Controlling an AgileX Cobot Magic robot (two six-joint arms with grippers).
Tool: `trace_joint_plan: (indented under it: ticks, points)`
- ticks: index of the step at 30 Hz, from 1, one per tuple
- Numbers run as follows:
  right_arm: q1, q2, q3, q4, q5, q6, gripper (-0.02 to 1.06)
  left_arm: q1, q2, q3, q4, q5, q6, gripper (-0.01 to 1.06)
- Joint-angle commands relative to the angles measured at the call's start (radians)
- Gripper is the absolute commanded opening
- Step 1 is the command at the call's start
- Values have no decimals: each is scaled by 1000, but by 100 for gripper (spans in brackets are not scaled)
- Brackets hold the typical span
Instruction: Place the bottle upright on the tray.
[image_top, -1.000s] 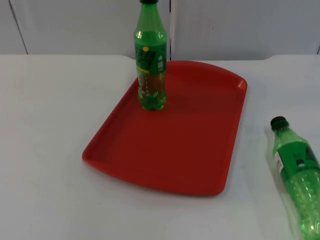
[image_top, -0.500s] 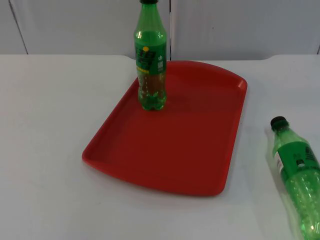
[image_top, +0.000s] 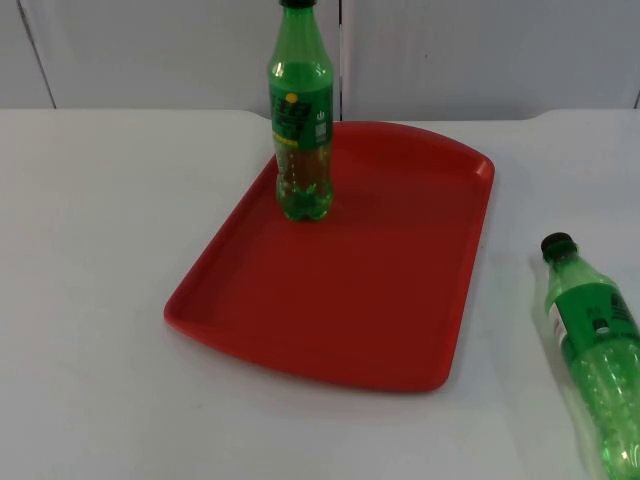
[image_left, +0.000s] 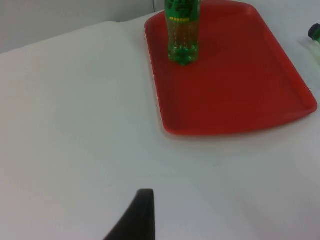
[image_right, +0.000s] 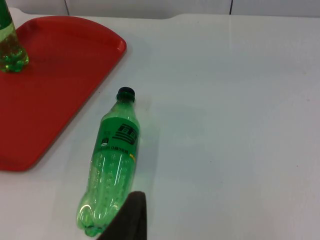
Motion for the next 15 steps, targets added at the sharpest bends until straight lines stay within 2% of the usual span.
trace_joint_plan:
  ticks: [1,15]
  points:
    - [-4,-4,0,5,-6,0,105,5,-4,5,7,-1,-6,105]
    - [-4,-4,0,5,-6,0,105,5,-4,5,7,-1,-6,105]
